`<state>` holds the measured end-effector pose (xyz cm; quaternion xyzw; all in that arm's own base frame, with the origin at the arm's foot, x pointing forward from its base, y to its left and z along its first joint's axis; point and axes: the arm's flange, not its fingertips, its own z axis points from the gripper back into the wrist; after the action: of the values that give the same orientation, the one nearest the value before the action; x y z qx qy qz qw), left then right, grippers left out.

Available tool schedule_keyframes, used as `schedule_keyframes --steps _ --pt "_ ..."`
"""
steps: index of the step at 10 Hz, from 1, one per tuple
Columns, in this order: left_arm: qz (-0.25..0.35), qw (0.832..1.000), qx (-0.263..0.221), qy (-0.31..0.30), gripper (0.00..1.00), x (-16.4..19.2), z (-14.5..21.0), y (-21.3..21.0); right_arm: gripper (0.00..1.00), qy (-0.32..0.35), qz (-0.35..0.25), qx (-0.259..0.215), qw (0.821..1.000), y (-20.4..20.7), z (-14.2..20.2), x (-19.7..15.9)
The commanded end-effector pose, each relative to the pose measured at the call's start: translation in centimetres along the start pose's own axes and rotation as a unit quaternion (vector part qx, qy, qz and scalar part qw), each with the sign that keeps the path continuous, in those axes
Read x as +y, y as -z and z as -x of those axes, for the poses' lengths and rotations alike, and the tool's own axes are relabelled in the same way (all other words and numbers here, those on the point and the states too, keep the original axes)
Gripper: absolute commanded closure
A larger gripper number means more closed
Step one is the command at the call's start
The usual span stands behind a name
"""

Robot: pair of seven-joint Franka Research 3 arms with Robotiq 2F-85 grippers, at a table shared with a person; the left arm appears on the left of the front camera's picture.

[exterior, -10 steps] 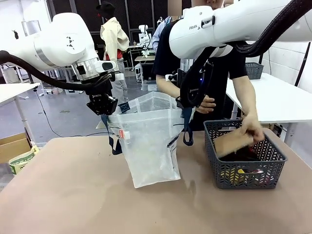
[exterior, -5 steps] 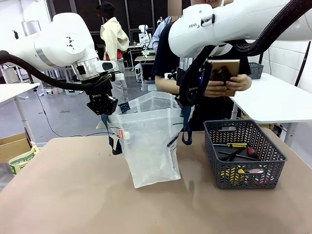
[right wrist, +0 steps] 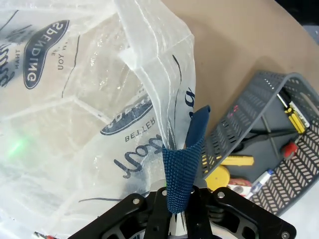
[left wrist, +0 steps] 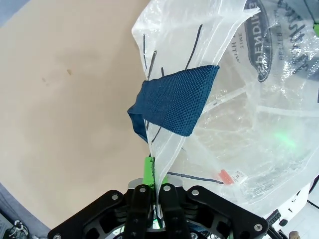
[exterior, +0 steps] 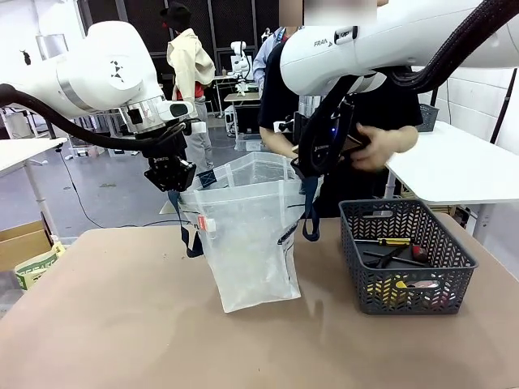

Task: Transfer purchased items from the store into the shopping bag.
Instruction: Move the Reusable shopping bag to the right side of the table.

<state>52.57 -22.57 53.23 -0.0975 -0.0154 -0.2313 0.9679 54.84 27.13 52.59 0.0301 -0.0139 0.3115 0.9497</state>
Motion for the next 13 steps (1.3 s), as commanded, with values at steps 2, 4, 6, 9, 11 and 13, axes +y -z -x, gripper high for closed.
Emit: schedule_keyframes --steps 2,4,6,9,11,13 --pt "0.009 1.000 -0.001 0.001 1.00 0.07 0.25 -0.25 1.00 0.001 0.000 0.000 1.000 0.06 -0.08 -0.10" --pt "0.009 1.000 -0.001 0.001 1.00 0.07 0.25 -0.25 1.00 0.001 0.000 0.000 1.000 0.06 -0.08 -0.10" --pt "0.009 1.000 -0.001 0.001 1.00 0.07 0.25 -0.25 1.00 0.001 0.000 0.000 1.000 0.06 -0.08 -0.10" --pt "0.009 1.000 -0.001 0.001 1.00 0.07 0.25 -0.25 1.00 0.001 0.000 0.000 1.000 0.06 -0.08 -0.10" --pt "0.009 1.000 -0.001 0.001 1.00 0.07 0.25 -0.25 1.00 0.001 0.000 0.000 1.000 0.06 -0.08 -0.10" --pt "0.009 1.000 -0.001 0.001 1.00 0.07 0.25 -0.25 1.00 0.001 0.000 0.000 1.000 0.06 -0.08 -0.10"
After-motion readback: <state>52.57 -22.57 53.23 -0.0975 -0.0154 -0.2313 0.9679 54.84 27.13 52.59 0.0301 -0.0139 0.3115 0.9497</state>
